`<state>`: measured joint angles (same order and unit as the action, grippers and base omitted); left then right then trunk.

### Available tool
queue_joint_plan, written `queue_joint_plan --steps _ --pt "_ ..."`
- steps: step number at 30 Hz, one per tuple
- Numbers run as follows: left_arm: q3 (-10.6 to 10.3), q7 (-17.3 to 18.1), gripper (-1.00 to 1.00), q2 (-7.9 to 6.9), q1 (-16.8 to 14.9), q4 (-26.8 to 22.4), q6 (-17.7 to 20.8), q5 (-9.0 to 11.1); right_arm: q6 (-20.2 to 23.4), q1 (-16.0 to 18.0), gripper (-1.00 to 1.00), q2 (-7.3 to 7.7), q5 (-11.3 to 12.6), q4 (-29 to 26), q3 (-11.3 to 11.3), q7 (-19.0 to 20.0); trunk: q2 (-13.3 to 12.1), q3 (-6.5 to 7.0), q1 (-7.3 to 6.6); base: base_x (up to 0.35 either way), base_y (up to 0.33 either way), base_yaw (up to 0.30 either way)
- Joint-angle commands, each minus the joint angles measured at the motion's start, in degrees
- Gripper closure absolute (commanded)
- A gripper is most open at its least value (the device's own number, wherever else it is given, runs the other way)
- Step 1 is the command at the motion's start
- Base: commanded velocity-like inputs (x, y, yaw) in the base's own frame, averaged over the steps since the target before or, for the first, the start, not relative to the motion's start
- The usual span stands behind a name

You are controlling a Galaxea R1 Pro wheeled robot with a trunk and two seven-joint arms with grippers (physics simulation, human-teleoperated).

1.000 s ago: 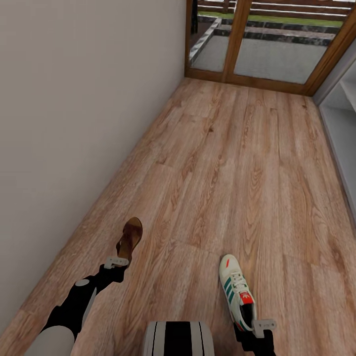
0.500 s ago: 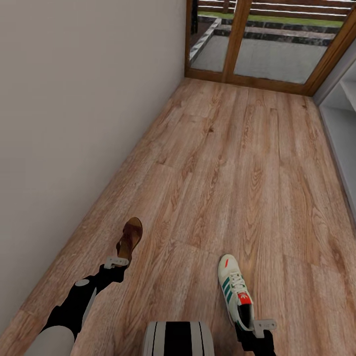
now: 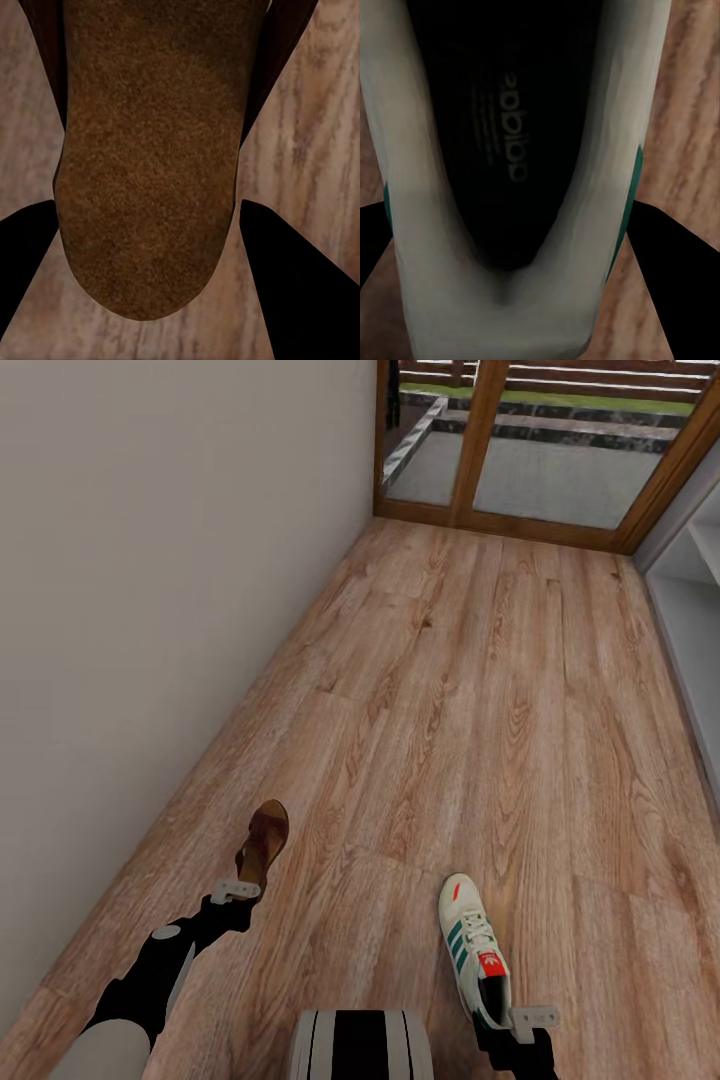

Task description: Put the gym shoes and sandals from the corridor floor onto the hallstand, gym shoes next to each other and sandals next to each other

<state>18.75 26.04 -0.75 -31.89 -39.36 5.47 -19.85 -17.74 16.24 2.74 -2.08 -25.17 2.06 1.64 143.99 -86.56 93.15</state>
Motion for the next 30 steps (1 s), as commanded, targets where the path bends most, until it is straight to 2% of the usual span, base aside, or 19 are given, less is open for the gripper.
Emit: queue_joint_plan --steps 1,6,25,30 --pt "0.3 0.5 1.0 0.05 0.0 -0.1 0.3 -0.3 -0.2 0.0 1.0 -0.02 -0.1 0.0 0.2 0.2 0.0 -0.03 -0.01 0.0 0.0 0.0" --pt "0.1 0.4 1.0 -0.02 0.0 -0.1 0.3 -0.3 -0.2 0.0 1.0 0.0 -0.1 0.0 0.2 0.2 0.0 -0.03 -0.01 0.0 0.0 0.0" --pt "0.2 0.3 1.0 -0.59 0.0 0.0 0.2 -0.3 -2.4 0.0 1.0 0.07 -0.1 0.1 0.1 0.2 -0.2 4.18 -0.5 0.0 0.0 0.0" --pt "0.3 0.3 1.0 -0.73 0.1 0.1 0.2 -0.4 -2.5 0.0 1.0 0.07 -0.1 0.1 0.1 0.2 -0.2 4.18 -0.5 0.0 0.0 0.0"
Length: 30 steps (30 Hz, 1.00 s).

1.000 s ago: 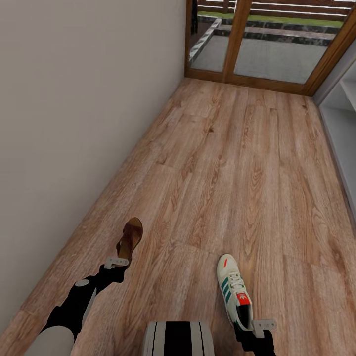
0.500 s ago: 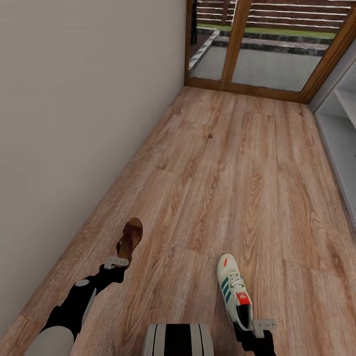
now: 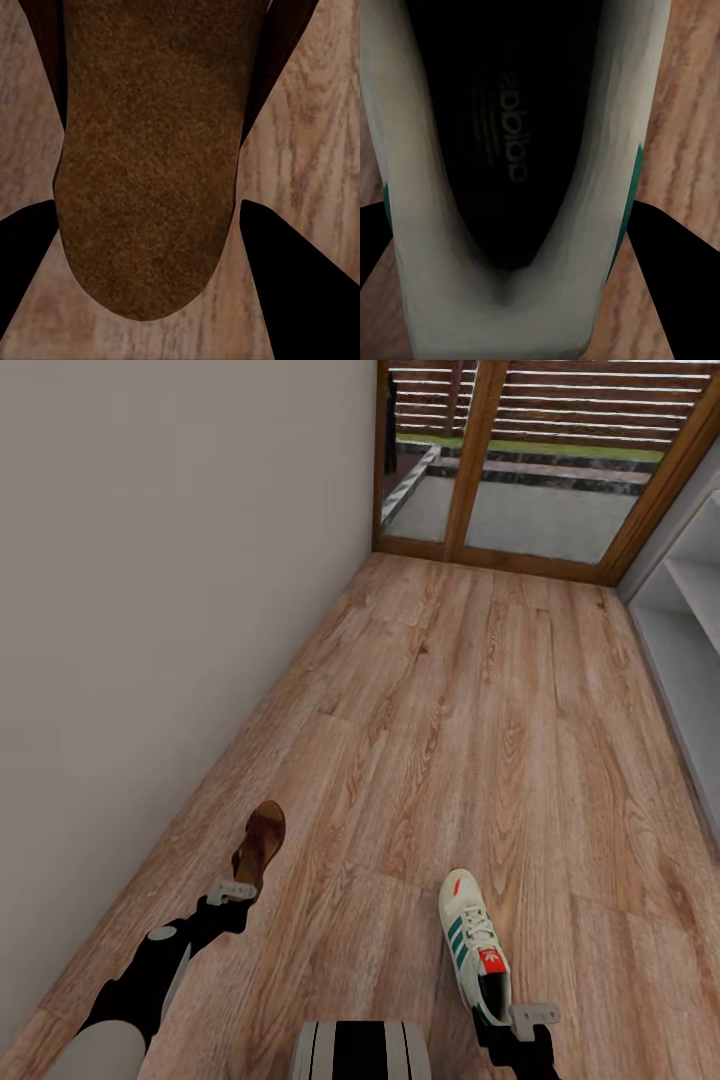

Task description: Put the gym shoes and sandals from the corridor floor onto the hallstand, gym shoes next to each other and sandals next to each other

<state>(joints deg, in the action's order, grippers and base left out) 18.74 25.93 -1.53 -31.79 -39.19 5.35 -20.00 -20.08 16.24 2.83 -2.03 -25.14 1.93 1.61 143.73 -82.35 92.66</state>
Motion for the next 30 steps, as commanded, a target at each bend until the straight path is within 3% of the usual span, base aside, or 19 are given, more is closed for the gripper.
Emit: queue_joint_plan --steps 1,8,13,17,20,30 --pt "0.3 0.5 1.0 0.03 0.0 -0.1 0.3 -0.3 -0.2 0.0 1.0 -0.02 -0.2 0.0 0.2 0.2 0.0 -0.03 -0.01 0.0 0.0 0.0" --pt "0.7 0.5 1.0 -0.11 1.4 -0.1 0.2 -0.1 -0.3 0.0 1.0 -0.02 -0.2 0.0 0.2 0.2 0.0 -0.03 -0.01 0.0 0.0 0.0" --pt "1.0 0.3 1.0 -0.31 3.3 0.1 -0.3 -0.1 -1.0 0.0 1.0 0.06 -0.2 0.1 0.2 0.2 -0.1 1.23 -0.14 0.0 0.0 0.0" --pt "2.3 -0.4 1.0 -0.45 5.6 0.4 -5.1 0.1 -2.4 0.0 1.0 0.22 -0.3 0.2 0.1 0.2 -0.1 2.43 -0.24 0.0 0.0 0.0" --pt "4.7 -2.1 1.0 -0.37 7.7 0.9 -10.5 0.2 -3.2 0.0 1.0 0.3 -0.3 0.5 0.1 0.2 -0.1 3.35 -0.32 0.0 0.0 0.0" --pt "11.0 -5.4 1.0 -0.36 11.6 6.2 -20.6 0.3 -4.3 -0.1 1.0 0.82 -0.3 1.8 0.0 0.2 -0.3 6.45 -0.58 0.0 0.0 0.0"
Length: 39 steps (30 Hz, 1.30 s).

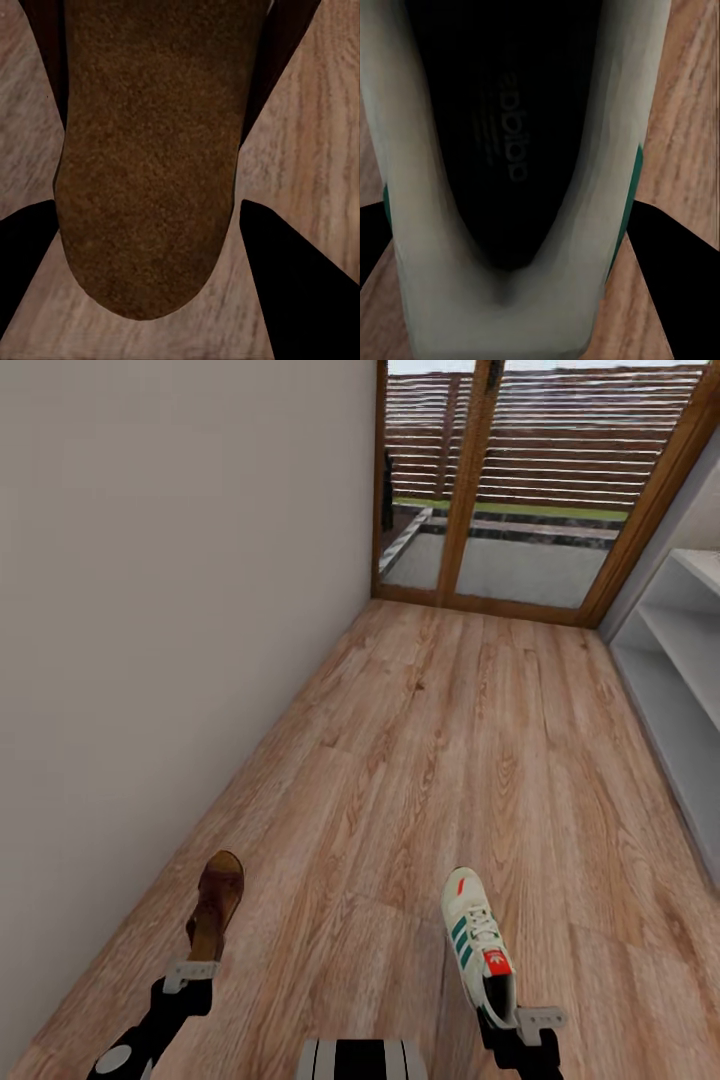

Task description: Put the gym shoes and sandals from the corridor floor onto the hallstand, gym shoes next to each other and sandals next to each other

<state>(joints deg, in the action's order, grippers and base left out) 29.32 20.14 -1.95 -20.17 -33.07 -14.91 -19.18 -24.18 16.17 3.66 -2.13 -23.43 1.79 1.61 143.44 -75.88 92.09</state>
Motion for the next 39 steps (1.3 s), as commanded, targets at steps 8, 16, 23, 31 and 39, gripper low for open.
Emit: queue_joint_plan --steps 8,16,23,31,39 --pt "6.1 -0.7 1.0 -0.1 3.0 4.4 -7.6 -0.6 -8.4 0.0 1.0 0.66 -0.2 4.9 0.2 0.2 -0.1 2.47 -0.21 0.0 0.0 0.0" --pt "9.8 -0.9 1.0 -0.08 5.8 4.8 -11.2 -0.6 -10.7 0.0 1.0 0.72 -0.1 7.6 0.2 0.2 -0.2 4.95 -0.42 0.0 0.0 0.0" --pt "10.6 -0.9 1.0 0.09 8.1 4.9 -13.0 -0.7 -10.9 0.0 1.0 1.85 0.8 8.4 2.5 0.2 -3.0 6.84 -1.96 0.0 0.0 0.0" --pt "10.5 -0.8 1.0 0.15 8.3 4.9 -13.1 -0.9 -10.9 0.0 1.0 1.87 2.1 9.7 3.5 0.2 -6.2 8.99 -3.71 0.0 0.0 0.0" --pt "10.3 -0.8 1.0 0.19 8.3 5.3 -13.1 -1.0 -10.9 0.0 1.0 1.51 2.1 9.9 3.6 0.2 -9.4 11.14 -5.47 0.0 0.0 0.0"
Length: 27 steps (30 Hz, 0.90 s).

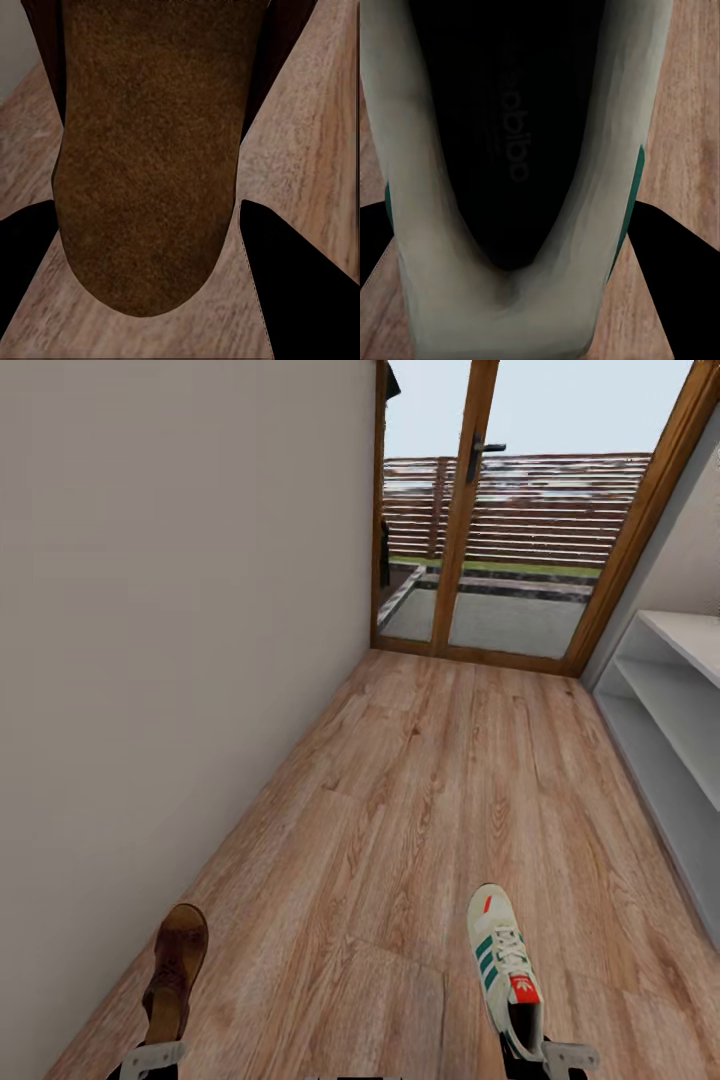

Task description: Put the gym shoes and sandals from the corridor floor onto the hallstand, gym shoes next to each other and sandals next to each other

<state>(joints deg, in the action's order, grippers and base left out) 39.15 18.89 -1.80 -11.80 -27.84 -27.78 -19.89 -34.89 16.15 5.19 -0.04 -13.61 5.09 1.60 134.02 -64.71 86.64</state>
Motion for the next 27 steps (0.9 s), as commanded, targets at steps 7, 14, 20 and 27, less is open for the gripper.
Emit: queue_joint_plan --steps 7,14,20,27 --pt "0.3 0.4 1.0 0.04 -0.1 1.0 -0.2 -0.4 -0.2 0.0 1.0 -0.1 0.1 0.0 0.3 0.2 -2.8 1.56 -1.55 0.0 0.0 0.0" --pt "0.2 0.4 1.0 0.04 -0.1 1.2 -0.3 -0.4 -0.3 0.0 1.0 -0.22 0.1 0.0 0.3 0.2 -5.6 2.85 -3.09 0.0 0.0 -0.008" --pt "0.2 0.4 1.0 0.04 -0.1 1.2 -0.3 -0.3 -0.3 0.0 1.0 -0.18 0.1 0.0 0.3 0.3 -7.2 3.83 -3.97 0.0 0.0 -0.163" --pt "0.1 0.4 1.0 0.04 -0.1 1.2 -0.3 -0.3 -0.3 0.0 1.0 -0.18 0.1 0.0 0.4 0.3 -7.2 4.22 -3.97 0.0 0.0 -0.221"
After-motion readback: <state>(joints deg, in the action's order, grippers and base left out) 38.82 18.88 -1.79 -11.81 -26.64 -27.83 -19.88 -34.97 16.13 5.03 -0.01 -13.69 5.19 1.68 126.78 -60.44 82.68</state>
